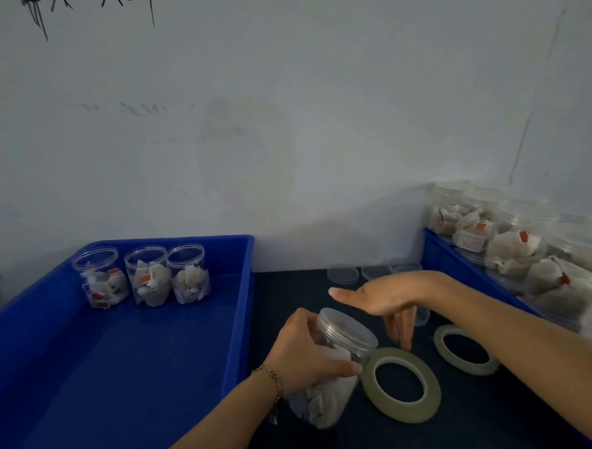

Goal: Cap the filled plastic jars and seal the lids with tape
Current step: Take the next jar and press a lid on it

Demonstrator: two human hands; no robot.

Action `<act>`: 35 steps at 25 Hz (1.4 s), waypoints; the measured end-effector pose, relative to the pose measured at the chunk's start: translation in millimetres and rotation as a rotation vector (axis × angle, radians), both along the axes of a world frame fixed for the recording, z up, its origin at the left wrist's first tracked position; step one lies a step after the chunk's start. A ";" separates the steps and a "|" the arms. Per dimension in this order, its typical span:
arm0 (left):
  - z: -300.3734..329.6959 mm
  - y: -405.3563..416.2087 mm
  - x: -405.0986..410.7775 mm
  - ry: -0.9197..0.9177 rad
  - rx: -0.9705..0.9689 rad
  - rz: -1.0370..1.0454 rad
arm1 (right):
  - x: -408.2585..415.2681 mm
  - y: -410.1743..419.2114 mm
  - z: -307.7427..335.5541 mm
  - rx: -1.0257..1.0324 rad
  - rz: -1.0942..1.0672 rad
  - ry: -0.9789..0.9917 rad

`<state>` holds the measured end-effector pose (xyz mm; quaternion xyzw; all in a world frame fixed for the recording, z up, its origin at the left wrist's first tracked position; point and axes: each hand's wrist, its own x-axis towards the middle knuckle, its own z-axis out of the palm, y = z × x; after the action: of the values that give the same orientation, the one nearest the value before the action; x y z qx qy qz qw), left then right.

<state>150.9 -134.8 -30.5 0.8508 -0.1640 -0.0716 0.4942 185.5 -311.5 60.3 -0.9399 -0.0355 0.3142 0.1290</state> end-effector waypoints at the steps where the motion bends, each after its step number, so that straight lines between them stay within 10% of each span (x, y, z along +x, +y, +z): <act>1: -0.3 0.7 2.0 -0.001 0.000 0.013 | 2.4 -8.5 2.0 0.002 0.129 -0.069; 6: -1.9 0.8 7.8 -0.010 -0.064 0.042 | -10.7 -9.6 -15.0 0.303 0.356 -0.144; 11: -7.4 -3.2 4.6 -0.006 0.023 -0.018 | -13.1 12.6 -33.1 -0.063 0.116 -0.414; 17: -7.9 3.0 16.7 -0.030 -0.093 0.085 | -5.6 -1.2 -16.9 0.222 0.448 -0.224; 26: -9.1 0.3 19.2 -0.146 0.108 0.158 | -12.2 24.6 -45.8 0.080 0.267 -0.568; 31: -7.4 -2.3 19.3 -0.163 -0.106 0.149 | -14.3 24.9 -36.2 0.155 0.415 -0.548; 35: 2.4 -0.9 13.0 -0.420 0.340 0.149 | -16.3 37.6 -48.0 0.078 0.383 -0.747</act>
<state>164.0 -135.8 -28.1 0.9274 -0.1852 0.1162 0.3035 169.2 -273.9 12.3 -0.9600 -0.2659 -0.0315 0.0821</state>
